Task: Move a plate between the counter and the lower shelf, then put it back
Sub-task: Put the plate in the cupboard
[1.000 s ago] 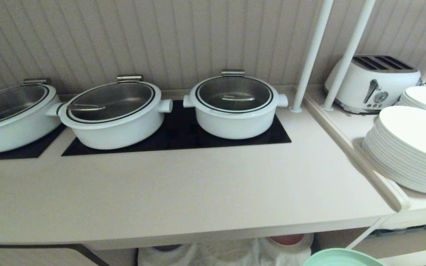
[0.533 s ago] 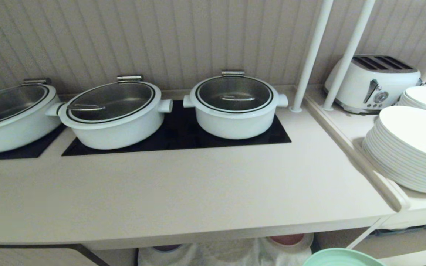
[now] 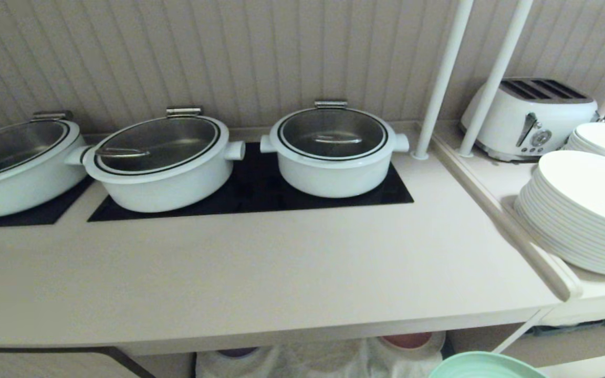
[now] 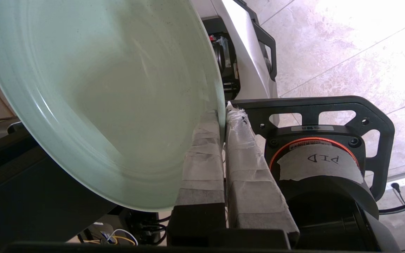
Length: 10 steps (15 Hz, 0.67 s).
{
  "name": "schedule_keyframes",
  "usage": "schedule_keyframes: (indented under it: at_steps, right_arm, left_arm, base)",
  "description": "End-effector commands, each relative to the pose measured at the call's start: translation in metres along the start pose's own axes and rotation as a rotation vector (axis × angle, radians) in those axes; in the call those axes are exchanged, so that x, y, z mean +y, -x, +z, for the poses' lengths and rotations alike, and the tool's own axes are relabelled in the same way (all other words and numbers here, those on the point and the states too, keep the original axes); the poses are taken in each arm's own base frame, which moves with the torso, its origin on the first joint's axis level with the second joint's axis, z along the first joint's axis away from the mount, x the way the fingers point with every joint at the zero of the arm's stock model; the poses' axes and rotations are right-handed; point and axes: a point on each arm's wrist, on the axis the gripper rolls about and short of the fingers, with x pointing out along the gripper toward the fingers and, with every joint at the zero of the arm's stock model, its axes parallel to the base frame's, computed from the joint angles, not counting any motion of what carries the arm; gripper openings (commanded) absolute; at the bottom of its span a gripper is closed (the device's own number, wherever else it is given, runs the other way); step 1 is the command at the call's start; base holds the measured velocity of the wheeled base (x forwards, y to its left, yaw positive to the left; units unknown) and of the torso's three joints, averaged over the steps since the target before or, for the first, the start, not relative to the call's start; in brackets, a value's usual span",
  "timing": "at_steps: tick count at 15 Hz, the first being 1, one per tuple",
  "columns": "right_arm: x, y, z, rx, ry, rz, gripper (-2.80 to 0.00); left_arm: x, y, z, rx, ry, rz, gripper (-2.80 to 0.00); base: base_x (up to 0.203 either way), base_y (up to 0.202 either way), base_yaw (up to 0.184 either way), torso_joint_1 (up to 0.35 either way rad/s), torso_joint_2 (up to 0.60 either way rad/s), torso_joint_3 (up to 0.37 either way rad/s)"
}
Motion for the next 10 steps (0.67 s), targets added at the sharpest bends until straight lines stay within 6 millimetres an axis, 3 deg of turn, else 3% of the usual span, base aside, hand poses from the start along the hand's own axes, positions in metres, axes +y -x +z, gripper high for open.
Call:
schedule_keyframes:
  at_steps: [1,10]
  right_arm:
    - [0.0001,-0.0003,0.0002,0.005,-0.004,-0.002,-2.8]
    - [0.0005,0.0002,0.0006,0.003,-0.003,0.0,-2.8]
  left_arm:
    - [0.0,0.0,-0.0001,0.0,0.0,0.0,-2.8]
    - [0.0,0.0,-0.0001,0.0,0.002,0.0,-2.8]
  base:
    - [0.0,0.0,0.0,0.0,0.0,0.0]
    - [0.0,0.0,0.0,0.0,0.0,0.0]
